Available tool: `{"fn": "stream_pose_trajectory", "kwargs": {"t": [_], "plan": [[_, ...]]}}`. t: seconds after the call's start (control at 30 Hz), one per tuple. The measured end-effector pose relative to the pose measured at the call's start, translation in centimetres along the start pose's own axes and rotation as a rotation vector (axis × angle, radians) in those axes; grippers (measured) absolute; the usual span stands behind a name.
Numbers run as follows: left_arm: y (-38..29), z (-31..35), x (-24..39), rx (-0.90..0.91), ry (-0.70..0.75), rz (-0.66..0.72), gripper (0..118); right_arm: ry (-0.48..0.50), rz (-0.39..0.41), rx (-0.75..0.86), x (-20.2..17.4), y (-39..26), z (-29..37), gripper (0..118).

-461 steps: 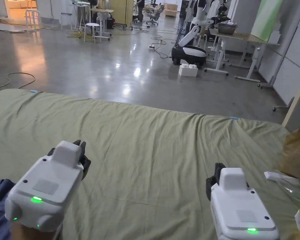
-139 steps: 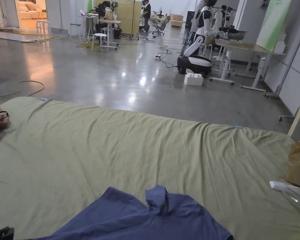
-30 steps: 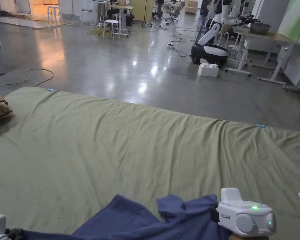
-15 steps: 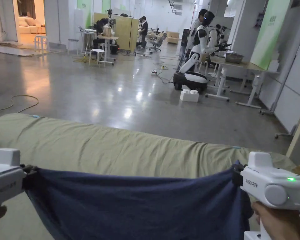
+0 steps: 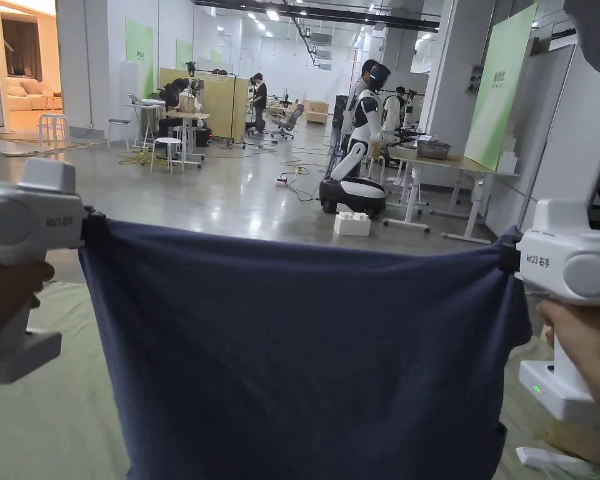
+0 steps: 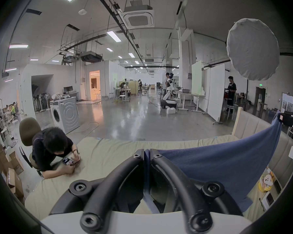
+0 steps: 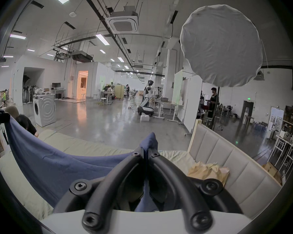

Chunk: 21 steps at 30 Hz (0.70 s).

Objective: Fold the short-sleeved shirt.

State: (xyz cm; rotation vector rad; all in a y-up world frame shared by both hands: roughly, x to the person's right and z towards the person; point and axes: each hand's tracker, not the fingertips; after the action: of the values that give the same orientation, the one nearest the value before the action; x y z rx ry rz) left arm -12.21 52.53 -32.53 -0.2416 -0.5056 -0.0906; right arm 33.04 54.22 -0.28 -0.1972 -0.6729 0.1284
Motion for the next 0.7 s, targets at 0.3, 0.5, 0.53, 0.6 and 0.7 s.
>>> {"fn": "stream_pose_trajectory", "kwargs": {"t": [0.3,0.5,0.53,0.6,0.7], "plan": [[6.7,-2.3,0.8,0.034,0.023,0.0,5,-0.032,-0.023,0.057,0.2,5.8,-1.8,4],[9.2,-2.1,1.2,0.078,0.04,-0.019,5,-0.058,-0.045,0.087,0.3,8.1,-3.5,4],[9.6,-2.3,1.2,0.084,0.045,-0.015,5,-0.057,-0.051,0.091,0.3,8.4,-3.7,4],[9.6,-2.2,1.2,0.098,0.049,-0.019,5,-0.065,-0.038,0.103,0.1,8.3,-3.9,4],[8.8,-3.1,1.1,0.087,0.051,-0.015,5,-0.062,-0.022,0.092,-0.4,7.1,-4.0,4]]}}
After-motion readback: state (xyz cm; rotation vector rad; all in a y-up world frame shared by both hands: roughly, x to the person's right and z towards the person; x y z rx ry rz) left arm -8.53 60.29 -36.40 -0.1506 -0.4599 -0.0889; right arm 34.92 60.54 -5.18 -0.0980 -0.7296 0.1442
